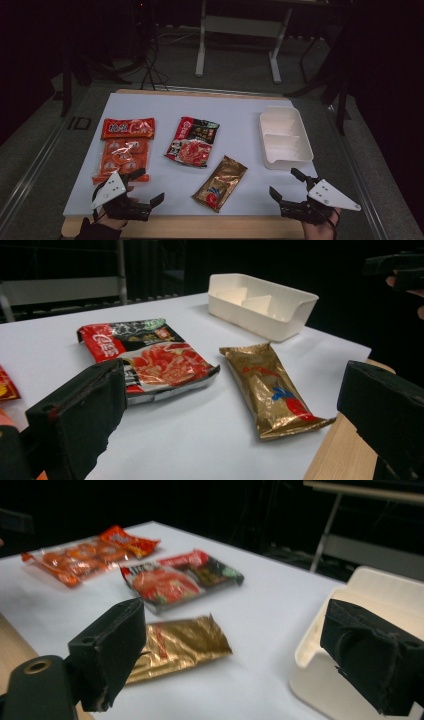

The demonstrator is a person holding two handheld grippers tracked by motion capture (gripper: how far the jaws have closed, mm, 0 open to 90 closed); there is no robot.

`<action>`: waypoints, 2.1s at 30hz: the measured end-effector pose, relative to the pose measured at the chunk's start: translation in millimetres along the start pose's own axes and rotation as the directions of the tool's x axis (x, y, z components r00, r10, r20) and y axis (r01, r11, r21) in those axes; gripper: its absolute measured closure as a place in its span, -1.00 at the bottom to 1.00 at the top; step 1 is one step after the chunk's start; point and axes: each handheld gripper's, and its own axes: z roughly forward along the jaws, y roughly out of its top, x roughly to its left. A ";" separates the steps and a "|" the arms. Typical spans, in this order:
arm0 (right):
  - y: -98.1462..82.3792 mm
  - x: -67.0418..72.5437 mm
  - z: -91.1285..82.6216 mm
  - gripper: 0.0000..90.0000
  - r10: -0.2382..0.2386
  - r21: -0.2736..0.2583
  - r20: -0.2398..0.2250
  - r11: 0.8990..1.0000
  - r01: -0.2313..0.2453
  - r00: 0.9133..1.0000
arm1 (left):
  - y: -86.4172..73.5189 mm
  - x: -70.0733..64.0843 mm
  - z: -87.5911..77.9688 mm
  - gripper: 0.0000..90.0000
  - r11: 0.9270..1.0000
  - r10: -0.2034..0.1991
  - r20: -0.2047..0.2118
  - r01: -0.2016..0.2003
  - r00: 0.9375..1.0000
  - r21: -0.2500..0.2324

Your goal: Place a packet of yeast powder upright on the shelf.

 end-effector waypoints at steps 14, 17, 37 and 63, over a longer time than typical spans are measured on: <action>11.8 11.5 -7.7 -0.69 -0.039 -0.003 -0.020 0.999 0.039 0.999 | 3.2 -9.4 3.9 -0.86 0.999 0.033 0.127 -0.036 0.991 0.021; 17.5 14.6 -9.6 -0.69 -0.076 -0.001 -0.013 0.997 0.076 0.997 | 6.1 -13.2 3.7 -0.86 0.996 0.080 0.084 -0.083 0.993 0.026; 51.0 11.3 5.0 -0.74 -0.080 0.038 -0.034 0.996 0.081 0.996 | 9.7 -3.2 -0.3 -1.00 0.996 -0.085 0.066 0.084 0.994 0.019; 64.4 -2.2 86.5 -0.72 -0.008 0.110 -0.115 0.994 0.021 0.993 | 12.9 -8.7 6.4 -1.00 0.995 -0.059 0.082 0.051 0.995 0.088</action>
